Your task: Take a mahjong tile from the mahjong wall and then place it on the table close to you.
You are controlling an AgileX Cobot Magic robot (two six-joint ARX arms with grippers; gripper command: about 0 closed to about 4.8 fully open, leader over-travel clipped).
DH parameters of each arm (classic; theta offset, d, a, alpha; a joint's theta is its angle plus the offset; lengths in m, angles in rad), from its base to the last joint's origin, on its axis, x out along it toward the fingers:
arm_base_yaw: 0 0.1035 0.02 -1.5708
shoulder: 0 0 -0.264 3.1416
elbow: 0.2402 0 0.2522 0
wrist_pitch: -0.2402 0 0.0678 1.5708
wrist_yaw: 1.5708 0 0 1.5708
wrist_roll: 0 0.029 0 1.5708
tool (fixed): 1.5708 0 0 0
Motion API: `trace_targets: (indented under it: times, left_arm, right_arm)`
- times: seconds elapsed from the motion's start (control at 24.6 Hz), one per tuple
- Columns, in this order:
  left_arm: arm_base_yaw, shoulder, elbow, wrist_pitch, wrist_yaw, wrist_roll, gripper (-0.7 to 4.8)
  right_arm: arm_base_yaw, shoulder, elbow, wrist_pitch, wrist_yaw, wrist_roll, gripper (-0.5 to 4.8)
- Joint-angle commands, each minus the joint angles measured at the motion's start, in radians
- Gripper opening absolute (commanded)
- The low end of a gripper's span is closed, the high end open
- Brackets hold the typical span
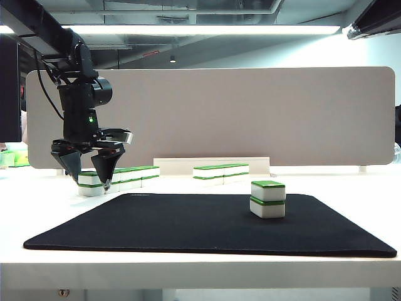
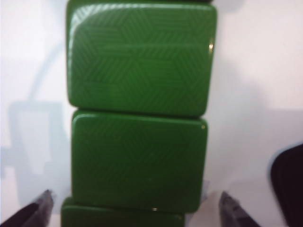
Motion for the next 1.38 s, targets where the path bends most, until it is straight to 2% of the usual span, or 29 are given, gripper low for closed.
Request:
trace_targets:
  times: [0.04, 0.37, 0.49, 0.73, 0.85, 1.3, 1.34, 1.38]
  left_arm:
    - [0.000, 0.002, 0.000, 0.008, 0.007, 0.003, 3.94]
    - [0.001, 0.013, -0.004, 0.010, 0.015, 0.004, 3.94]
    - [0.015, 0.015, -0.021, 0.020, 0.061, 0.003, 3.94]
    - [0.039, 0.015, -0.043, 0.016, 0.084, -0.001, 3.93]
    - [0.043, 0.015, -0.043, 0.016, 0.085, -0.004, 3.32]
    - [0.042, 0.015, -0.043, 0.010, 0.085, -0.008, 3.23]
    - [0.041, 0.015, -0.043, 0.010, 0.085, -0.008, 2.96]
    - [0.041, 0.015, -0.043, 0.007, 0.085, -0.008, 2.36]
  right_arm:
    - [0.001, 0.000, 0.003, 0.010, 0.001, -0.003, -0.01]
    - [0.001, 0.000, 0.003, 0.010, 0.001, -0.003, -0.01]
    - [0.001, 0.000, 0.003, 0.010, 0.002, -0.003, -0.01]
    - [0.001, 0.000, 0.003, 0.010, 0.002, -0.003, -0.01]
    - [0.001, 0.000, 0.003, 0.010, 0.002, -0.003, -0.01]
    - [0.001, 0.000, 0.003, 0.010, 0.002, -0.003, -0.01]
    - [0.001, 0.000, 0.003, 0.010, 0.002, -0.003, -0.01]
    - [0.001, 0.000, 0.003, 0.010, 0.002, -0.003, -0.01]
